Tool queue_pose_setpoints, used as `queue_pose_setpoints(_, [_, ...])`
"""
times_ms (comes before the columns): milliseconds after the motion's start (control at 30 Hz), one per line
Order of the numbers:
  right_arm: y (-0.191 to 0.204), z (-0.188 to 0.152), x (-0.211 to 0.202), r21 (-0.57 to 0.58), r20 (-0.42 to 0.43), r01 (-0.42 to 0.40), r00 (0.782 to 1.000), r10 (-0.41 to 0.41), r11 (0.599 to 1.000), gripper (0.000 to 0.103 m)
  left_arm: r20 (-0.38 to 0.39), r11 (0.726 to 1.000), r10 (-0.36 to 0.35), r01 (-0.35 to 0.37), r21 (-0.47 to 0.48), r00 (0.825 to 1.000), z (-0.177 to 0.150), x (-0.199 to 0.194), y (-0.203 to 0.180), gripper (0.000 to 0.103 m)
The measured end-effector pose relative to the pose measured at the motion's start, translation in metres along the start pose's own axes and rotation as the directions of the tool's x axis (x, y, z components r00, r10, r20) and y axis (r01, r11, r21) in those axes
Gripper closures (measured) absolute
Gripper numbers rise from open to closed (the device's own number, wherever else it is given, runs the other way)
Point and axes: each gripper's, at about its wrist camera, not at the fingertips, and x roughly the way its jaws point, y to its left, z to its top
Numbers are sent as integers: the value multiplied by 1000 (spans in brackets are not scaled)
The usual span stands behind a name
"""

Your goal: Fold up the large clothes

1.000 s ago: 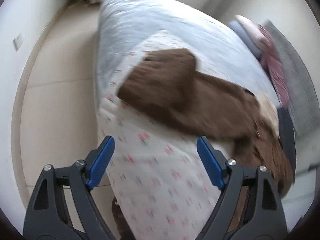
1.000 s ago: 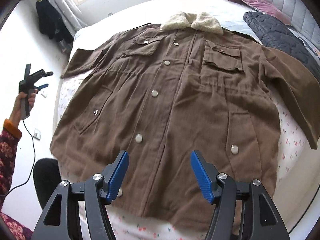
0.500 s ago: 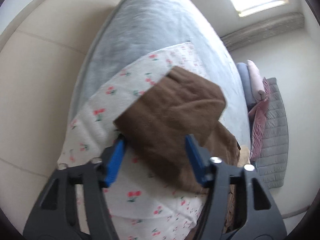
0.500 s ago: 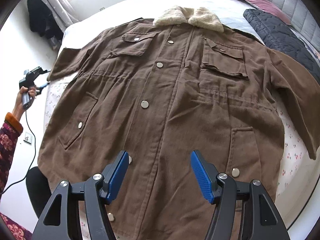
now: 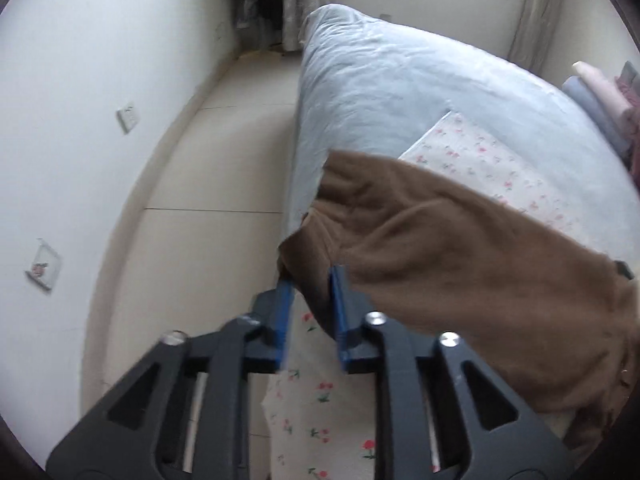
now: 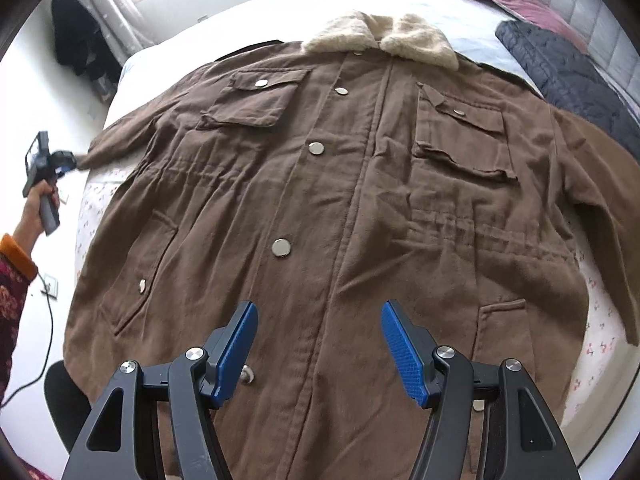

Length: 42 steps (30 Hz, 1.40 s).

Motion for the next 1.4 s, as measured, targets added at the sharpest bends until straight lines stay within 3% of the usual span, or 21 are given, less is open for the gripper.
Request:
queue_pose_setpoints(33, [-4, 0, 1, 8, 3, -3, 1000, 3, 1000, 38, 30, 1000, 6, -6, -6, 1000, -2, -7, 0, 53])
queue_pose_setpoints(100, [-10, 0, 3, 25, 6, -7, 1000, 7, 1000, 38, 97, 1000, -13, 14, -11, 995, -4, -25, -4, 39])
queue_pose_setpoints(233, [-26, 8, 15, 53, 16, 9, 1000, -9, 999, 38, 133, 992, -105, 95, 79, 986, -11, -60, -32, 33])
queue_pose_setpoints(300, [-35, 17, 23, 67, 31, 22, 999, -24, 998, 38, 127, 974, -190, 171, 152, 973, -19, -78, -61, 25])
queue_pose_setpoints(367, [-44, 28, 28, 70, 50, 42, 998, -46, 997, 38, 114, 952, -248, 221, 211, 962, -27, -89, -86, 23])
queue_pose_setpoints(467, [-58, 48, 30, 66, 91, 81, 992, -87, 995, 38, 57, 892, -344, 307, 333, 937, -48, -107, -139, 22])
queue_pose_setpoints(633, [-101, 82, 29, 124, 175, 109, 976, -130, 986, 37, 11, 784, -421, 358, 507, 907, -93, -122, -215, 21])
queue_pose_setpoints(700, [-125, 93, 30, 170, 204, 115, 968, -149, 979, 34, -21, 743, -451, 388, 546, 892, -108, -116, -238, 21])
queue_pose_setpoints(833, [-181, 101, 40, 271, 225, 118, 957, -182, 955, 32, -108, 689, -480, 450, 569, 871, -136, -99, -264, 21])
queue_pose_setpoints(967, [-229, 85, 59, 326, 201, 133, 958, -206, 936, 32, -149, 686, -437, 436, 582, 887, -157, -70, -264, 15])
queue_pose_setpoints(1067, [-242, 66, 63, 298, 227, 111, 957, -183, 948, 32, -146, 691, -438, 436, 577, 887, -158, -70, -262, 11])
queue_pose_setpoints(1267, [-246, 28, 23, 309, 259, 31, 959, -116, 950, 29, -116, 699, -417, 400, 592, 901, -164, -76, -268, 10])
queue_pose_setpoints(1400, [-279, -14, -19, 425, 329, -31, 936, -122, 905, 21, -103, 712, -393, 374, 594, 913, -164, -78, -269, 10])
